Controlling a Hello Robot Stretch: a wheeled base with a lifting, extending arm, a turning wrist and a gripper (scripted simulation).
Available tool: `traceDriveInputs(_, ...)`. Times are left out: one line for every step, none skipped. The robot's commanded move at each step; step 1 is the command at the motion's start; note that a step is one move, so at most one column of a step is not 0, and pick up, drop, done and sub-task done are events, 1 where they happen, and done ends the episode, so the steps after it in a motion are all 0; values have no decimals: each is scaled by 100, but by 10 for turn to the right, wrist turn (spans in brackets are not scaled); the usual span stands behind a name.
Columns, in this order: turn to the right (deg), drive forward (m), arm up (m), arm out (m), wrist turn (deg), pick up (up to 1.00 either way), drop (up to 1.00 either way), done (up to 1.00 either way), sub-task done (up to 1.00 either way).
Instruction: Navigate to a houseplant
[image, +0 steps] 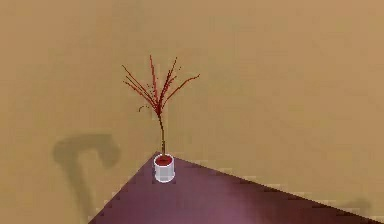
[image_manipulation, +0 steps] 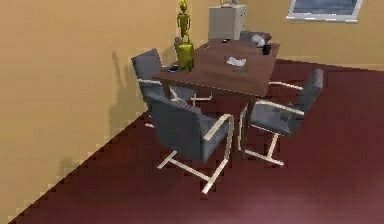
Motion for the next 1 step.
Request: traceDriveInputs(330,0,0,0,0,0,0,0,0)
